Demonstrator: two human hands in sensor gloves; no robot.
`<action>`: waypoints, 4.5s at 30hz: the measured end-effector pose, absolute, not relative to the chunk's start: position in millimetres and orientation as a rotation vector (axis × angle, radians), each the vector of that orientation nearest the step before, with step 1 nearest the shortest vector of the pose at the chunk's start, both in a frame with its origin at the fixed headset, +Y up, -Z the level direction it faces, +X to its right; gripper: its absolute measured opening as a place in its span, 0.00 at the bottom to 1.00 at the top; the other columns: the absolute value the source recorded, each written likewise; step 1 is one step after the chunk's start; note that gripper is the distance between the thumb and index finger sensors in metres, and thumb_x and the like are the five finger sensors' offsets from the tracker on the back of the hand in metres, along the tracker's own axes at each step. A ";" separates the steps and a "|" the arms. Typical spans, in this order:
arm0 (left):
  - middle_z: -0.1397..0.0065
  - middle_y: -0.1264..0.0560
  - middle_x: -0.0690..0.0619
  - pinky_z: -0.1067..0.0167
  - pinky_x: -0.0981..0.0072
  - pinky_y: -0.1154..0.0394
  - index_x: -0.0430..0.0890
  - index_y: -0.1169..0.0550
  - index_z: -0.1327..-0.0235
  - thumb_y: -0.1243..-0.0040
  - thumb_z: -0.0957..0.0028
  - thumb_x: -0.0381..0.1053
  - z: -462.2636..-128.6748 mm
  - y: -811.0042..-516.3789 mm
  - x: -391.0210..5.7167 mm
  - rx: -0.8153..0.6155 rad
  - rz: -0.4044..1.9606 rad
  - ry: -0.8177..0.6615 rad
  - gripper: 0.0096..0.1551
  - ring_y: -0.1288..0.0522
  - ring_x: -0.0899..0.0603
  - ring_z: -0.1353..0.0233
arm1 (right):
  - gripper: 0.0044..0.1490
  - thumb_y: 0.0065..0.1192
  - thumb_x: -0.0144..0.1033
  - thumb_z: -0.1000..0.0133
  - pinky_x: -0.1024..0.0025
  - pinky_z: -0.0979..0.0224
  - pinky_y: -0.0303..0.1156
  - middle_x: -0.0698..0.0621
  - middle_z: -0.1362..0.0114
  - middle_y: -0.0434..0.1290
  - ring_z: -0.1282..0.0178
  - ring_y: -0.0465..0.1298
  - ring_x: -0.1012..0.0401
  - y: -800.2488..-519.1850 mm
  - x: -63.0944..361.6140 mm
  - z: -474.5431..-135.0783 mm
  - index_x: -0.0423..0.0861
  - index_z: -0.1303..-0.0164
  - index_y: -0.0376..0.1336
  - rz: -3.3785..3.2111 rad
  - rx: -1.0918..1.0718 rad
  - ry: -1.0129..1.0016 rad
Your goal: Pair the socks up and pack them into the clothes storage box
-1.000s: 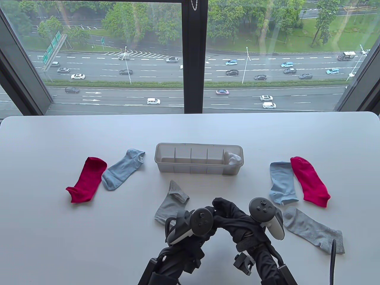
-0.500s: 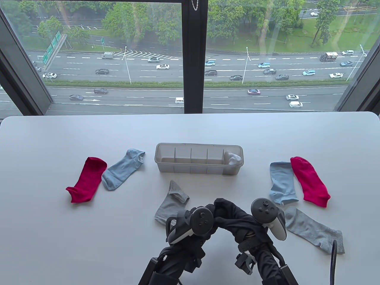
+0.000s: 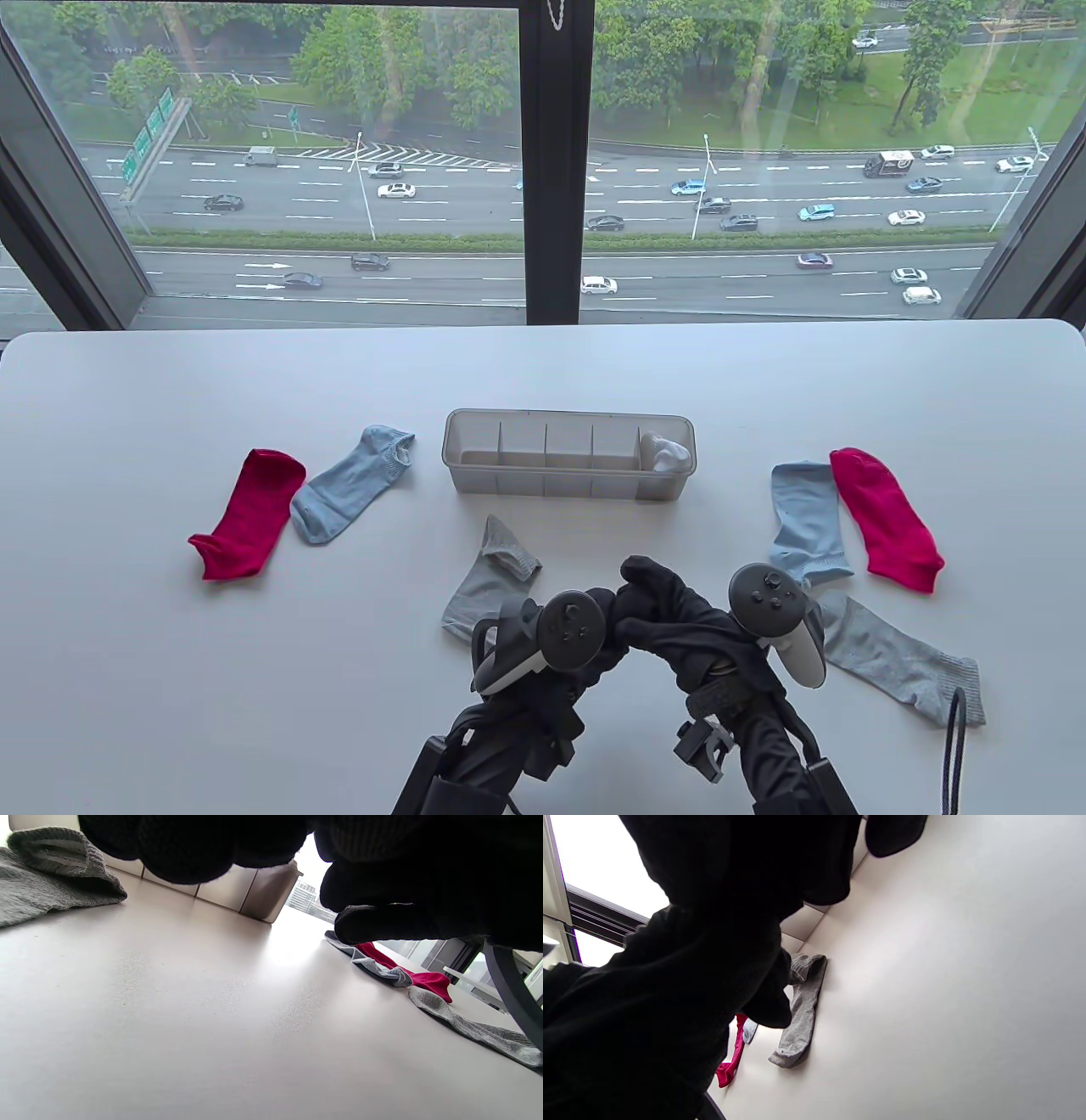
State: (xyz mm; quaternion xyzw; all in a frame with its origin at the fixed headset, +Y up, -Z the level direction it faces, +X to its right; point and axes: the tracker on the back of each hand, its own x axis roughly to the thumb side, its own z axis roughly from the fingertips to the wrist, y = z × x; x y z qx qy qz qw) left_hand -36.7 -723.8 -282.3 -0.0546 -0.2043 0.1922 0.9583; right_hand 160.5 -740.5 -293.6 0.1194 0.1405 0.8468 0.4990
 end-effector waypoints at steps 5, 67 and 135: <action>0.25 0.40 0.41 0.27 0.34 0.41 0.53 0.47 0.27 0.45 0.46 0.51 -277.0 -714.1 -30.0 -0.023 0.402 -0.452 0.37 0.35 0.33 0.29 | 0.44 0.65 0.58 0.41 0.53 0.20 0.67 0.50 0.39 0.75 0.45 0.77 0.63 -736.9 169.0 -292.1 0.50 0.22 0.50 2.082 0.218 0.215; 0.37 0.29 0.36 0.37 0.35 0.31 0.41 0.39 0.30 0.41 0.46 0.48 -279.2 -702.1 -42.5 0.000 0.590 -0.440 0.34 0.25 0.36 0.42 | 0.51 0.69 0.47 0.44 0.41 0.18 0.56 0.43 0.12 0.52 0.14 0.54 0.42 -716.4 147.1 -282.8 0.55 0.17 0.44 2.589 0.525 0.073; 0.36 0.22 0.35 0.39 0.32 0.28 0.49 0.33 0.27 0.54 0.44 0.58 -298.0 -728.8 -61.3 -0.305 0.958 -0.376 0.32 0.20 0.32 0.42 | 0.31 0.75 0.27 0.47 0.51 0.24 0.68 0.49 0.30 0.70 0.36 0.77 0.57 -733.1 164.4 -292.6 0.57 0.36 0.62 2.340 0.273 0.162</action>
